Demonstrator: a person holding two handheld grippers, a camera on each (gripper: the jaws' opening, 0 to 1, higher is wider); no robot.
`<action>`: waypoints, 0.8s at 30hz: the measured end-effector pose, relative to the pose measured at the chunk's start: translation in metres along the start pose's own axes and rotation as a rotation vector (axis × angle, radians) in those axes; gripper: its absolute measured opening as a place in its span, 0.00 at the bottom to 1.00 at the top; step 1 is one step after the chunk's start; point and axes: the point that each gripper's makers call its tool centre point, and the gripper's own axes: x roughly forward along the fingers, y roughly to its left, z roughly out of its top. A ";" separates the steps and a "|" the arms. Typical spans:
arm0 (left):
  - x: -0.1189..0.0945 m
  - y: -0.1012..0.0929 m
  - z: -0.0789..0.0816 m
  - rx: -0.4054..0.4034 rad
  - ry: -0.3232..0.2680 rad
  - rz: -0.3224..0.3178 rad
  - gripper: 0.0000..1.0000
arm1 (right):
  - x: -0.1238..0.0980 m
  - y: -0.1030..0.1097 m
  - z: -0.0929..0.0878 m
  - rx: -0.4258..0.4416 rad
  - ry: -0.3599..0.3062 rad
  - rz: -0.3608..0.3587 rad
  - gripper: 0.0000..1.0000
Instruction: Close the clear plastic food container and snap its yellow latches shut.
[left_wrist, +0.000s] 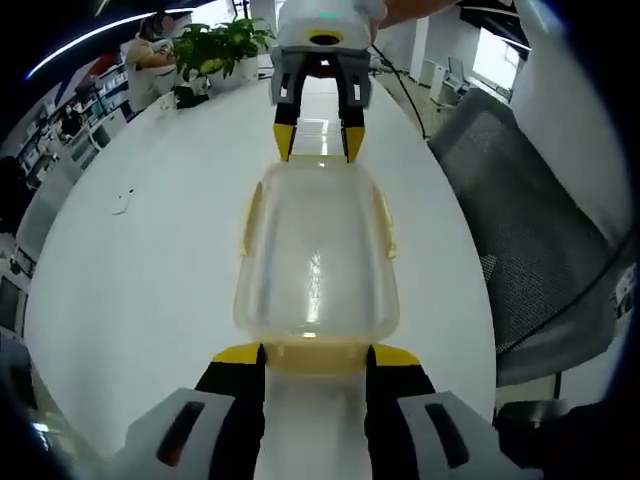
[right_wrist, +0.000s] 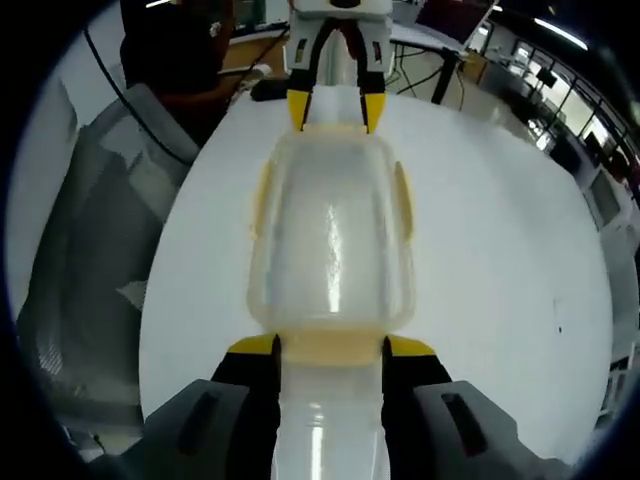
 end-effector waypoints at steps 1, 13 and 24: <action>-0.001 0.000 0.001 0.000 0.000 0.002 0.33 | -0.004 0.000 0.000 -0.001 0.000 -0.001 0.36; -0.022 -0.010 0.047 -0.016 -0.015 0.014 0.33 | -0.049 0.006 -0.006 -0.034 -0.008 0.011 0.36; -0.001 -0.015 0.086 -0.003 -0.030 0.043 0.33 | -0.072 0.011 -0.043 -0.046 0.008 -0.006 0.36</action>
